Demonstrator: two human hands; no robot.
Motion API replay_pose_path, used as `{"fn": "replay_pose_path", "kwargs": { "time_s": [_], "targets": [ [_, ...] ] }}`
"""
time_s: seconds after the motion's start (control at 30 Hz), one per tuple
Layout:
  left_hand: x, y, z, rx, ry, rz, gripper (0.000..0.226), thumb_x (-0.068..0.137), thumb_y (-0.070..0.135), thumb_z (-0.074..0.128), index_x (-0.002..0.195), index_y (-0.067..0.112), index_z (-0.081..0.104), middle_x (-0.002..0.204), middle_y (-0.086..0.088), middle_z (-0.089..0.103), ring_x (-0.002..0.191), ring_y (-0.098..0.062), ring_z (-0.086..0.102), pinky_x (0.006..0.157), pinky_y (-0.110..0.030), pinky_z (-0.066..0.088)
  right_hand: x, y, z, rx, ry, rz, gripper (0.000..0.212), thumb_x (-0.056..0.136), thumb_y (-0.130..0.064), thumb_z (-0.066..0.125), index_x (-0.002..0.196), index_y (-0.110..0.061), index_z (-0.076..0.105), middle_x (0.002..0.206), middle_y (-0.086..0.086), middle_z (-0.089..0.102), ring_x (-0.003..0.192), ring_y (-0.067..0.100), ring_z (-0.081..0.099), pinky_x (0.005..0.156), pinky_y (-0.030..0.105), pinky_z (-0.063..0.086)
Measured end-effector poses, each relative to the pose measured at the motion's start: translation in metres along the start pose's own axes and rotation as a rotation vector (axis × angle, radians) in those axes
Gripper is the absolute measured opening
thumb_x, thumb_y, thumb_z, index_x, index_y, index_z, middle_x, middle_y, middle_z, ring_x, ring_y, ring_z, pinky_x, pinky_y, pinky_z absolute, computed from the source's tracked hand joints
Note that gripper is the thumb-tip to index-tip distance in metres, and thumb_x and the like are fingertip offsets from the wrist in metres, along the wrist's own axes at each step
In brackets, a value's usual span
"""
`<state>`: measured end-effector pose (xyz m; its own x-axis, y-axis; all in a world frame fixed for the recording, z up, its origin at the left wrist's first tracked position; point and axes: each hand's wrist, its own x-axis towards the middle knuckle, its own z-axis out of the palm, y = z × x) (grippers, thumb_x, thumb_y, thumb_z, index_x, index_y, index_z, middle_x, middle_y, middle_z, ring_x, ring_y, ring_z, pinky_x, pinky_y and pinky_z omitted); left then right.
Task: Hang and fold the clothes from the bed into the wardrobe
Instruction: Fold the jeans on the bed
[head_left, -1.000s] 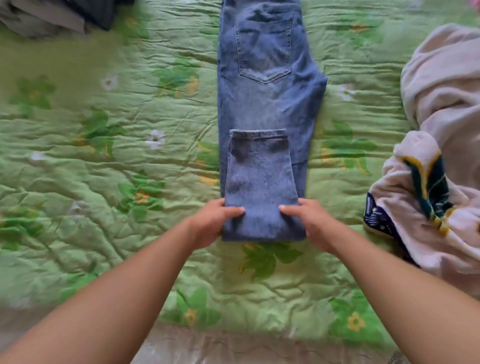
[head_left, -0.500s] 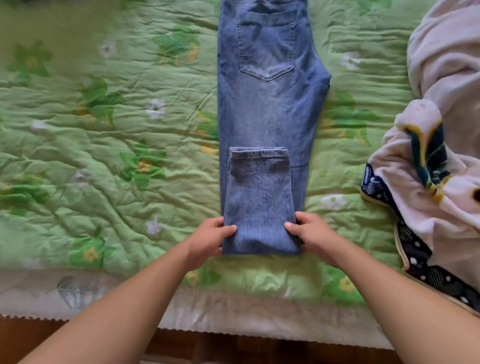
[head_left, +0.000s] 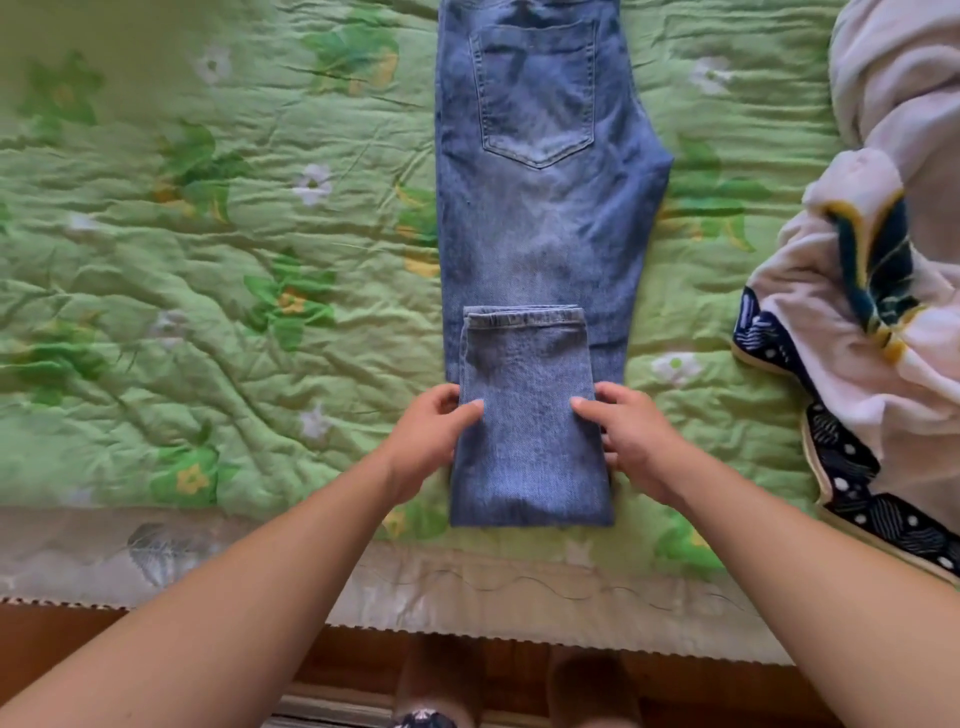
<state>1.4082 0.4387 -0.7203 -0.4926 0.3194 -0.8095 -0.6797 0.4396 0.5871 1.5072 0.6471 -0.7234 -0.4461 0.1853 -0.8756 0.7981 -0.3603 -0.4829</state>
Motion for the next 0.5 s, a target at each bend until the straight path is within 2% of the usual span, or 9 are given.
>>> {"fn": "replay_pose_path", "kwargs": {
  "time_s": [0.03, 0.1, 0.17, 0.23, 0.27, 0.33, 0.4, 0.43, 0.5],
  "targets": [
    [0.005, 0.011, 0.003, 0.005, 0.022, 0.051, 0.006, 0.101, 0.012, 0.058, 0.101, 0.015, 0.064, 0.087, 0.006, 0.072, 0.075, -0.003, 0.067, 0.06, -0.019, 0.051, 0.005, -0.012, 0.003, 0.019, 0.028, -0.059, 0.005, 0.097, -0.013, 0.062, 0.095, -0.017, 0.065, 0.089, 0.001, 0.07, 0.073, 0.017, 0.065, 0.064, 0.025, 0.05],
    [0.011, 0.029, 0.006, 0.002, 0.061, 0.12, 0.009, 0.1, 0.005, 0.056, 0.102, 0.011, 0.062, 0.091, -0.001, 0.072, 0.08, -0.009, 0.067, 0.07, -0.024, 0.055, 0.009, -0.034, 0.01, 0.005, 0.06, -0.163, 0.013, 0.097, -0.006, 0.06, 0.089, -0.015, 0.064, 0.082, 0.002, 0.068, 0.066, 0.013, 0.062, 0.053, 0.017, 0.047],
    [0.013, 0.047, 0.007, -0.017, 0.117, 0.169, 0.011, 0.1, 0.004, 0.057, 0.1, 0.012, 0.064, 0.094, -0.004, 0.073, 0.086, -0.016, 0.068, 0.08, -0.033, 0.057, 0.008, -0.055, 0.014, -0.031, 0.079, -0.253, 0.015, 0.097, -0.004, 0.06, 0.089, -0.016, 0.066, 0.085, 0.004, 0.069, 0.07, 0.014, 0.063, 0.056, 0.02, 0.049],
    [0.017, 0.074, 0.002, -0.042, 0.142, 0.225, 0.012, 0.099, 0.007, 0.059, 0.1, 0.018, 0.066, 0.098, 0.0, 0.076, 0.089, -0.014, 0.071, 0.079, -0.035, 0.059, 0.006, -0.083, 0.014, -0.009, 0.087, -0.332, 0.016, 0.096, -0.004, 0.06, 0.091, -0.017, 0.068, 0.091, 0.009, 0.07, 0.077, 0.019, 0.065, 0.068, 0.03, 0.054],
    [0.023, 0.093, -0.002, -0.053, 0.145, 0.265, 0.012, 0.099, 0.008, 0.059, 0.101, 0.018, 0.066, 0.1, -0.001, 0.076, 0.089, -0.014, 0.071, 0.08, -0.036, 0.059, 0.008, -0.103, 0.013, 0.014, 0.095, -0.375, 0.017, 0.096, -0.004, 0.061, 0.09, -0.018, 0.069, 0.092, 0.01, 0.07, 0.078, 0.02, 0.066, 0.07, 0.032, 0.056],
    [0.043, 0.131, -0.009, -0.075, 0.179, 0.311, 0.014, 0.099, 0.008, 0.06, 0.112, 0.013, 0.063, 0.109, -0.008, 0.073, 0.092, -0.019, 0.068, 0.084, -0.044, 0.056, 0.019, -0.142, 0.011, 0.027, 0.109, -0.443, 0.016, 0.096, -0.007, 0.061, 0.088, -0.02, 0.068, 0.089, 0.007, 0.071, 0.074, 0.019, 0.067, 0.062, 0.029, 0.056],
    [0.068, 0.171, -0.017, -0.12, 0.193, 0.261, 0.029, 0.098, 0.016, 0.063, 0.126, 0.016, 0.056, 0.119, -0.012, 0.067, 0.092, -0.023, 0.063, 0.085, -0.047, 0.053, 0.037, -0.183, 0.008, -0.018, 0.115, -0.447, 0.007, 0.096, -0.017, 0.064, 0.098, -0.024, 0.065, 0.091, 0.005, 0.07, 0.074, 0.02, 0.066, 0.061, 0.03, 0.053],
    [0.078, 0.184, -0.018, -0.156, 0.163, 0.201, 0.035, 0.098, 0.021, 0.065, 0.13, 0.019, 0.052, 0.121, -0.01, 0.065, 0.089, -0.023, 0.061, 0.082, -0.044, 0.05, 0.047, -0.195, 0.006, -0.068, 0.115, -0.409, 0.013, 0.095, -0.023, 0.066, 0.107, -0.027, 0.063, 0.096, 0.005, 0.069, 0.077, 0.021, 0.064, 0.065, 0.033, 0.051],
    [0.09, 0.188, -0.018, -0.146, 0.083, 0.059, 0.045, 0.096, 0.026, 0.067, 0.136, 0.022, 0.045, 0.124, -0.008, 0.061, 0.092, -0.021, 0.06, 0.083, -0.039, 0.047, 0.063, -0.199, 0.0, -0.219, 0.112, -0.264, 0.037, 0.092, -0.033, 0.07, 0.126, -0.028, 0.054, 0.111, 0.003, 0.064, 0.085, 0.02, 0.06, 0.073, 0.036, 0.051]
  ]
}}
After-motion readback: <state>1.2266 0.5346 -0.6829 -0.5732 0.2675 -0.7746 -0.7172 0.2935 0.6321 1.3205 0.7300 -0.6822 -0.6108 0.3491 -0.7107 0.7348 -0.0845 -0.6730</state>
